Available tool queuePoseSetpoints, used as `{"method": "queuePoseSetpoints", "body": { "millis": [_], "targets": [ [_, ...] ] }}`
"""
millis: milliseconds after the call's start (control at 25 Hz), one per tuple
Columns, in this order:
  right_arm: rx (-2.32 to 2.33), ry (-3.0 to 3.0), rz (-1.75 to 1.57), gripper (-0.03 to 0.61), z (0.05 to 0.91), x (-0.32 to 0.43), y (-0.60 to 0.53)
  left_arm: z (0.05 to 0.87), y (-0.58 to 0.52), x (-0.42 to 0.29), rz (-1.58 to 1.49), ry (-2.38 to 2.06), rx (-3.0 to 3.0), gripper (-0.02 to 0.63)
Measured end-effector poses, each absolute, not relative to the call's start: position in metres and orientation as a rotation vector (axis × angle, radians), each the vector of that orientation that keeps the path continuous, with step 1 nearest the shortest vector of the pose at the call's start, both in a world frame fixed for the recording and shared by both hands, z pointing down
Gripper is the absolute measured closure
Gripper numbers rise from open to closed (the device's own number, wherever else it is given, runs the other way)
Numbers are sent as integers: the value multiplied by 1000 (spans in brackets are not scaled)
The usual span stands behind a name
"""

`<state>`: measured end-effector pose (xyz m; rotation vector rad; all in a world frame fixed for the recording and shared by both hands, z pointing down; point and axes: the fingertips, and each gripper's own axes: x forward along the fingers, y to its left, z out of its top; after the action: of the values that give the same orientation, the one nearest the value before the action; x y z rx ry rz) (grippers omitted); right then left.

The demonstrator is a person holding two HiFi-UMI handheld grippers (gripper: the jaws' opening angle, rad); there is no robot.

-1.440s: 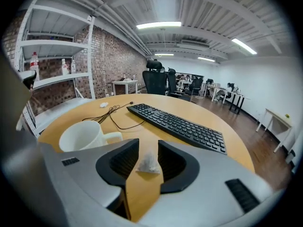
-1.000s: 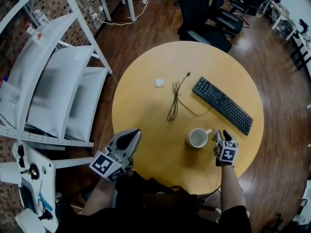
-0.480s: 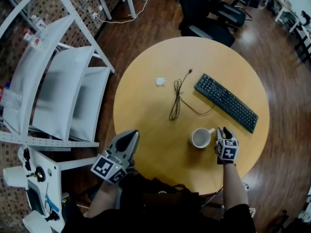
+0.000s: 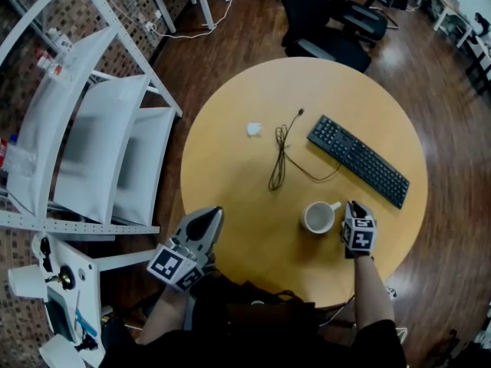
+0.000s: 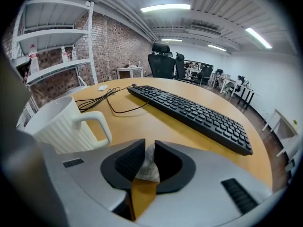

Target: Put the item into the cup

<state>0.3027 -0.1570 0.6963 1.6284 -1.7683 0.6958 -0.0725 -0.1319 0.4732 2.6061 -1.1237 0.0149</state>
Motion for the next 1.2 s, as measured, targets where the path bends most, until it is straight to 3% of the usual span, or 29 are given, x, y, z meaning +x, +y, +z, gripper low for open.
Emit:
{"method": "queuePoseSetpoints", "body": {
  "millis": [120,640,1200],
  "targets": [
    [1639,-1745,695,574,695,306,-154,474,-132,-75,22,-1130,2601,621],
    [1686,-1760,674,578,687,307,-140,477,-126,-79,38,-1110,2614,621],
    [1849,-1908,532,578,591,295,-126,468,-131,-79,-47,-1029,2643,621]
  ]
}}
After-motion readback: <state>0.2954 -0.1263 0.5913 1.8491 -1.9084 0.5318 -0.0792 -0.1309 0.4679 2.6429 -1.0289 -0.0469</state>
